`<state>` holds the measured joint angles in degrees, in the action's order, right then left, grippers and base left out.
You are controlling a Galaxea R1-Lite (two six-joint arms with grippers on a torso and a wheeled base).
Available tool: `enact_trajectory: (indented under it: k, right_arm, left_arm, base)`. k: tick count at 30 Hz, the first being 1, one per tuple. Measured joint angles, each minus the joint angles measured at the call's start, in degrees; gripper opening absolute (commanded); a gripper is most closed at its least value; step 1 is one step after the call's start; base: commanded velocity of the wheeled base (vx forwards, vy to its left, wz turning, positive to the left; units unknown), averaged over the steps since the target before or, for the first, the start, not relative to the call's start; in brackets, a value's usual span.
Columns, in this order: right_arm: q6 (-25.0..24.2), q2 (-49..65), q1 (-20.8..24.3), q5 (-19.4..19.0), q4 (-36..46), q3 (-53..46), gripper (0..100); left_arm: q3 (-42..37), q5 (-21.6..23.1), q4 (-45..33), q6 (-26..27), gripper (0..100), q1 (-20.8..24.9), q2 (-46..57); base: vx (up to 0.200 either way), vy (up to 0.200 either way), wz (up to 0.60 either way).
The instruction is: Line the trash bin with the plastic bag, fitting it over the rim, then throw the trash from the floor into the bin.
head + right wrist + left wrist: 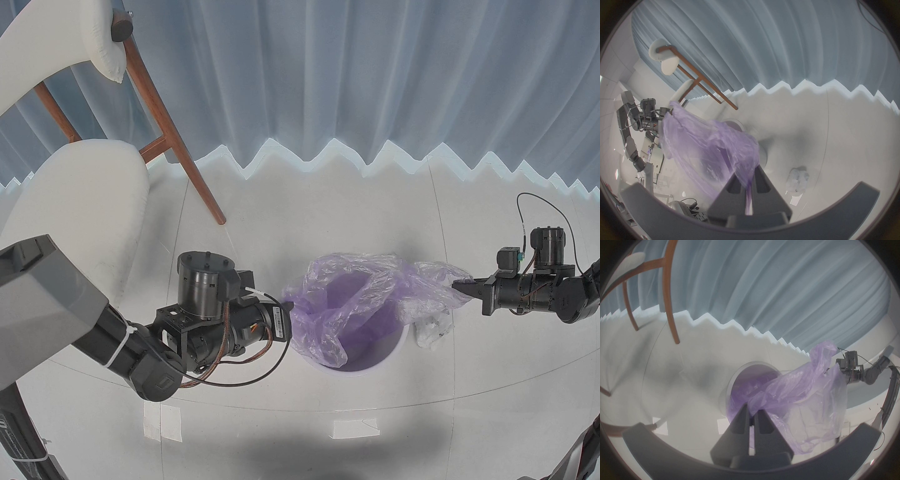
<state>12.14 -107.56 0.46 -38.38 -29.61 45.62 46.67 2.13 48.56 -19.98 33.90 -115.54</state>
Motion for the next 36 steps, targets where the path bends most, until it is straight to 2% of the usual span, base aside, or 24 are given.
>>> enact_trajectory:
  k: [5,6,12,14,16,20,23,26,30,31,33,36]
  right_arm:
    - [-0.4,-2.3,2.0,1.8,-0.3,0.6,0]
    - [-0.7,-2.6,2.6,2.6,-0.4,0.7,100]
    - [-5.8,-3.7,4.0,3.6,-2.1,1.7,100]
    - [-9.5,-3.7,3.6,3.7,-3.1,2.0,100]
    - [-14.8,-3.5,2.9,3.8,-3.6,2.1,100]
    - [-28.8,-0.8,1.6,4.0,-3.3,1.8,100]
    - [-35.8,3.9,1.3,5.1,0.2,0.6,100]
    - [-38.7,8.8,1.5,8.5,6.8,-0.8,100]
    - [-42.3,14.8,4.0,17.8,14.6,-3.3,100]
    - [-43.0,15.6,4.8,19.2,15.1,-3.7,100]
    - [-45.5,17.8,8.4,21.5,15.7,-4.9,100]
    - [-48.7,19.4,14.4,22.6,15.7,-6.0,100]
  left_arm:
    - [-0.4,0.5,-0.2,-3.0,0,4.4,-0.4]
    - [-0.5,0.6,-0.3,-3.5,0,5.4,-0.5]
    - [-0.9,0.5,-0.4,-4.2,0,7.8,-0.7]
    - [-0.9,0.4,-0.3,-4.2,0,8.0,-0.6]
    - [-1.0,0.3,-0.3,-4.2,0,8.0,-0.5]
    - [-1.2,-0.1,-0.4,-4.2,0,8.3,-0.2]
    - [-1.2,-0.6,-0.4,-4.2,0,8.8,0.0]
    - [-1.0,-0.9,-0.3,-4.2,0,9.3,0.0]
    - [-0.8,-1.3,-0.3,-4.2,0,10.1,0.0]
    - [-0.8,-1.4,-0.3,-4.2,0,10.3,0.0]
    - [-0.8,-1.6,-0.3,-4.2,0,10.9,-0.1]
    - [-0.9,-2.1,-0.3,-4.2,0,11.8,-0.1]
  base:
    - [0.0,0.0,0.0]
    - [0.0,0.0,0.0]
    - [0.0,0.0,0.0]
    - [0.0,0.0,0.0]
    - [0.0,0.0,0.0]
    - [0.0,0.0,0.0]
    - [0.0,0.0,0.0]
    - [0.0,0.0,0.0]
    - [0.0,0.0,0.0]
    - [0.0,0.0,0.0]
    - [0.0,0.0,0.0]
    - [0.0,0.0,0.0]
